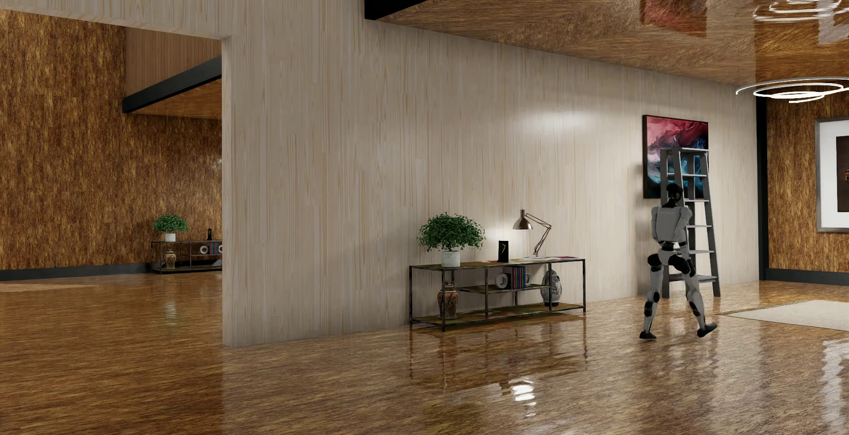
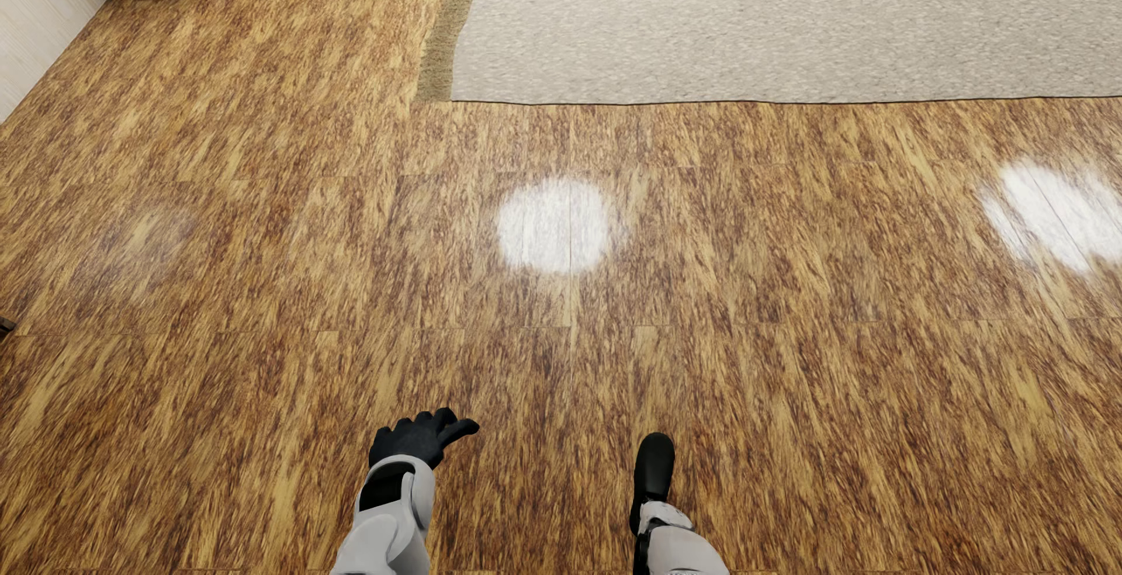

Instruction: Go to the dark gray shelves

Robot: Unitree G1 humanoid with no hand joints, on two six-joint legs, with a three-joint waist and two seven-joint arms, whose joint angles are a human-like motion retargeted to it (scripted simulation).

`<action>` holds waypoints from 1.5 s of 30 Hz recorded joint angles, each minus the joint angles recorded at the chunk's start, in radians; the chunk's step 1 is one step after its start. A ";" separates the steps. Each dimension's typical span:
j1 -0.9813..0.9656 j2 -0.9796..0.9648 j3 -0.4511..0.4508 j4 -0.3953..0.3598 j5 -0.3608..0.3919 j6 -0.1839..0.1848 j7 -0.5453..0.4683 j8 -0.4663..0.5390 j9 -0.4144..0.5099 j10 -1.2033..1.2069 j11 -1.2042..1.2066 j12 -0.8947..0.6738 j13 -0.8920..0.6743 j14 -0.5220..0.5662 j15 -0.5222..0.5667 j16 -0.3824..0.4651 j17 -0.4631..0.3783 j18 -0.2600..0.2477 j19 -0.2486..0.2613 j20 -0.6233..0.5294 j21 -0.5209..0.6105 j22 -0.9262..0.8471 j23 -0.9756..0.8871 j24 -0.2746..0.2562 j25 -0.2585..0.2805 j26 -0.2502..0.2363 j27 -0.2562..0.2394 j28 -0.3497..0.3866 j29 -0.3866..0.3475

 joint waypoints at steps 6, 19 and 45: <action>0.039 0.039 -0.011 0.181 0.000 0.069 0.014 -0.164 0.013 0.493 0.464 0.130 -0.049 0.288 0.031 0.057 0.055 -0.044 -0.187 -0.028 -0.005 0.079 0.034 0.040 -0.031 0.104 0.019 -0.051 0.019; -0.623 0.637 0.115 0.200 0.311 0.174 0.266 -0.036 -0.010 -0.075 0.191 0.415 -0.730 0.365 -0.297 0.010 -0.107 -0.082 -0.131 0.118 0.269 0.085 -0.128 0.087 -0.151 0.097 -0.174 -0.186 -0.026; 0.147 0.028 -0.026 -0.017 0.118 0.032 0.038 -0.026 -0.004 0.195 0.342 0.047 0.038 0.152 0.146 0.070 0.019 0.063 -0.152 -0.101 0.032 0.165 -0.063 0.040 -0.171 0.069 -0.064 -0.103 0.249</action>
